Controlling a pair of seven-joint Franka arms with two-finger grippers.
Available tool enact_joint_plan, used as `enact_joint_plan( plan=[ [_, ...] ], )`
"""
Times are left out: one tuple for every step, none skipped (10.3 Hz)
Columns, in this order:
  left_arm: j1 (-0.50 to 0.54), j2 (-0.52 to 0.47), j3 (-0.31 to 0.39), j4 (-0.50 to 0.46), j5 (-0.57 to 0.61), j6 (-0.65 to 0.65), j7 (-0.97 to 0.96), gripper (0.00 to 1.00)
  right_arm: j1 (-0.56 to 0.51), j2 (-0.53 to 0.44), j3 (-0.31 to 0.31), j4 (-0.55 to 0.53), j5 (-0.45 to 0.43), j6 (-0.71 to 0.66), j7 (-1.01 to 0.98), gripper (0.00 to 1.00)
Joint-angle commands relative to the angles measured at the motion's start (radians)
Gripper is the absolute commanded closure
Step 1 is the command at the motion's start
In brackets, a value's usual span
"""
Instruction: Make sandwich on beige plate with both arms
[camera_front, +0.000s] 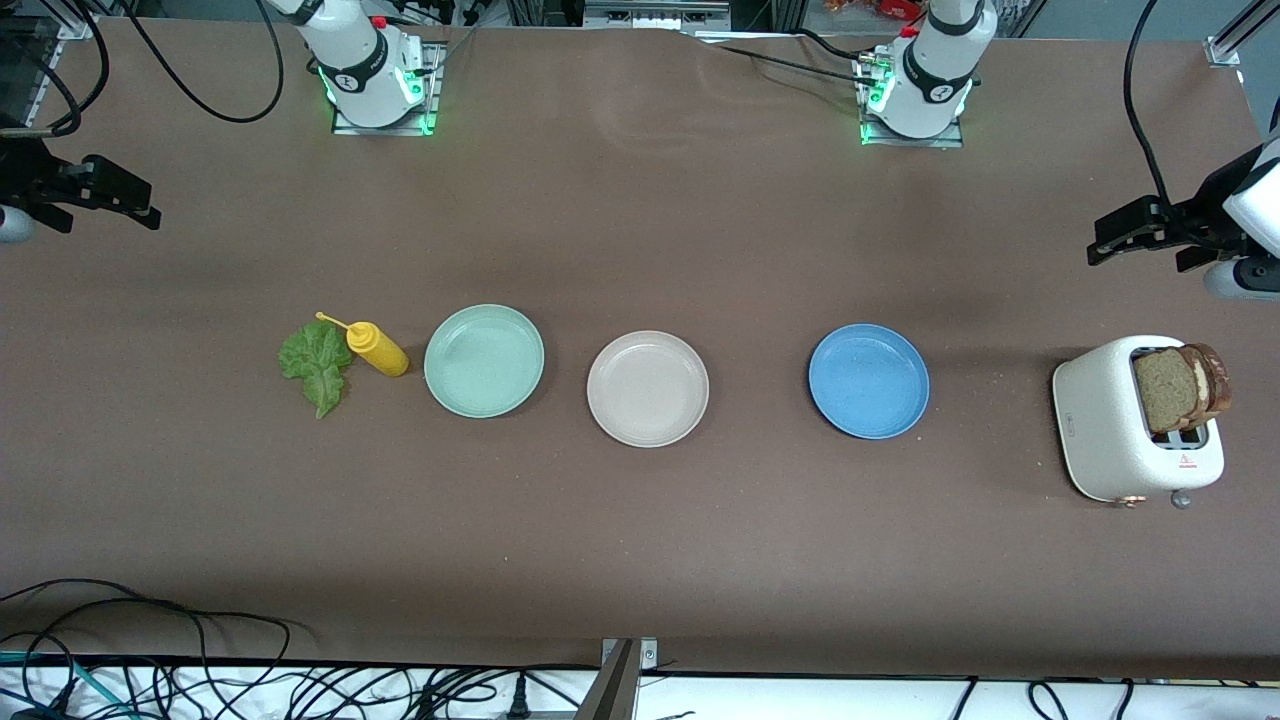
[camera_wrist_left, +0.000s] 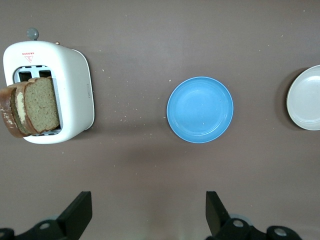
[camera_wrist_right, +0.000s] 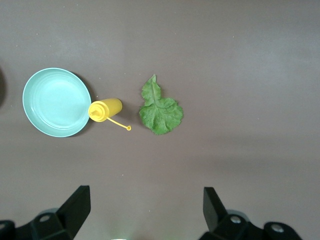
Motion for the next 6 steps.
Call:
enact_joint_plan(
  plan=[
    [0.008,0.011,0.010,-0.002,0.022,0.002,0.018,0.00,-0.001,-0.008,-0.003,0.010,-0.001,-0.019,-0.010,0.00],
    [0.016,0.025,0.010,-0.002,0.063,0.005,0.019,0.00,-0.001,-0.008,-0.003,0.010,-0.001,-0.019,-0.008,0.00],
    [0.020,0.053,0.011,-0.002,0.091,0.008,0.021,0.00,-0.001,-0.008,-0.003,0.010,-0.001,-0.019,-0.012,0.00],
    [0.039,0.082,0.010,-0.001,0.100,0.022,0.021,0.00,-0.001,-0.008,-0.003,0.010,-0.001,-0.019,-0.010,0.00],
    [0.062,0.105,0.010,-0.002,0.100,0.054,0.023,0.00,-0.001,-0.008,-0.003,0.010,-0.001,-0.019,-0.007,0.00],
    [0.089,0.134,0.010,-0.002,0.100,0.082,0.024,0.00,-0.001,-0.008,-0.003,0.010,-0.001,-0.019,-0.011,0.00]
  ],
)
